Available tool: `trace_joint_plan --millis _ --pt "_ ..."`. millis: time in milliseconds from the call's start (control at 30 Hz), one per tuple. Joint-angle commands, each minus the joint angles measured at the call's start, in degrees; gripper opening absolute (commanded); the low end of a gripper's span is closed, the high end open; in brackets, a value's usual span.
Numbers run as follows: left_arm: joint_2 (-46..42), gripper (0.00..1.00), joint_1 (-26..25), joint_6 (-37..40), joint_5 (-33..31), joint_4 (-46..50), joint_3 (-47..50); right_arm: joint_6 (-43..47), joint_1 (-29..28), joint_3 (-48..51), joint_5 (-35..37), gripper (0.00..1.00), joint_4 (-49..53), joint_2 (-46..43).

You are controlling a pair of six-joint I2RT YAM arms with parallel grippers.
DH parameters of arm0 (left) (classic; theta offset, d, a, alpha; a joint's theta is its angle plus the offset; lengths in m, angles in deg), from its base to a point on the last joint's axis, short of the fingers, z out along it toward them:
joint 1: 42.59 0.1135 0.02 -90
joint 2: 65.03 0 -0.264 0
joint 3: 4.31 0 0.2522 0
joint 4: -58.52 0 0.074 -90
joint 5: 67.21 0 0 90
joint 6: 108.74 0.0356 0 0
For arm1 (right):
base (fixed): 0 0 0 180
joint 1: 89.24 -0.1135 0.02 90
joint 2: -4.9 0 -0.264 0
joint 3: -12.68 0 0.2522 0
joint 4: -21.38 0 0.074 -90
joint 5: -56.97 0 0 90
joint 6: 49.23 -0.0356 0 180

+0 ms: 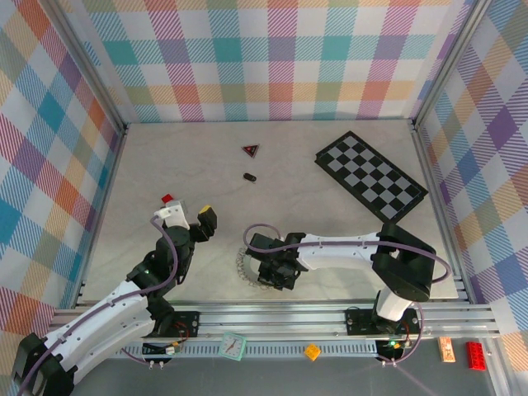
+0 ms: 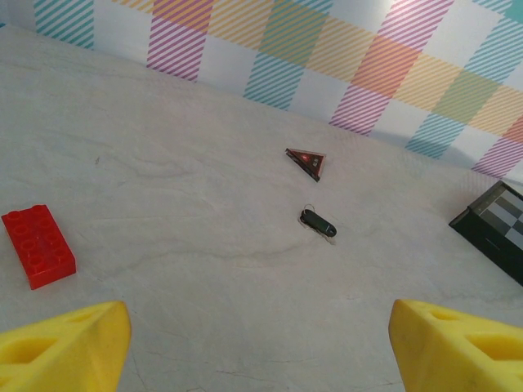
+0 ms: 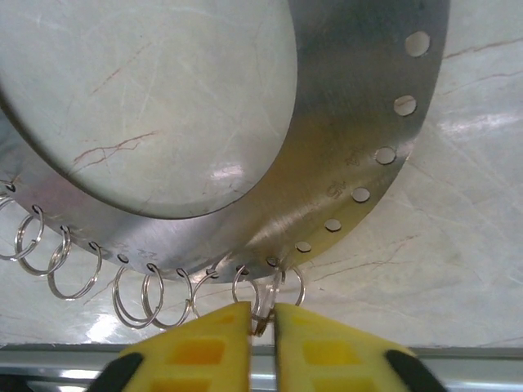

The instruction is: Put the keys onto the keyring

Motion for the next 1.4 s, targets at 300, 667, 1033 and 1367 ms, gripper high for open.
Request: trace_joint_plan --millis 300,667,1033,1367 --pt "0.57 0.82 0.72 -0.74 -0.18 0.86 0.02 11.94 5.06 -2.97 3.58 0.0 13.88 -2.34" --pt "4.96 0.82 0.67 -0.57 1.12 0.75 -1.47 29.83 11.85 -2.65 1.6 0.11 17.04 -1.02" --pt "14.46 0.75 0.71 -7.81 17.07 17.19 -11.36 42.67 17.1 -10.68 8.11 0.36 21.44 -3.87" --pt "35.96 0.55 0.67 -24.45 35.02 23.99 -22.01 46.62 22.9 -4.05 8.46 0.35 13.97 -11.13"
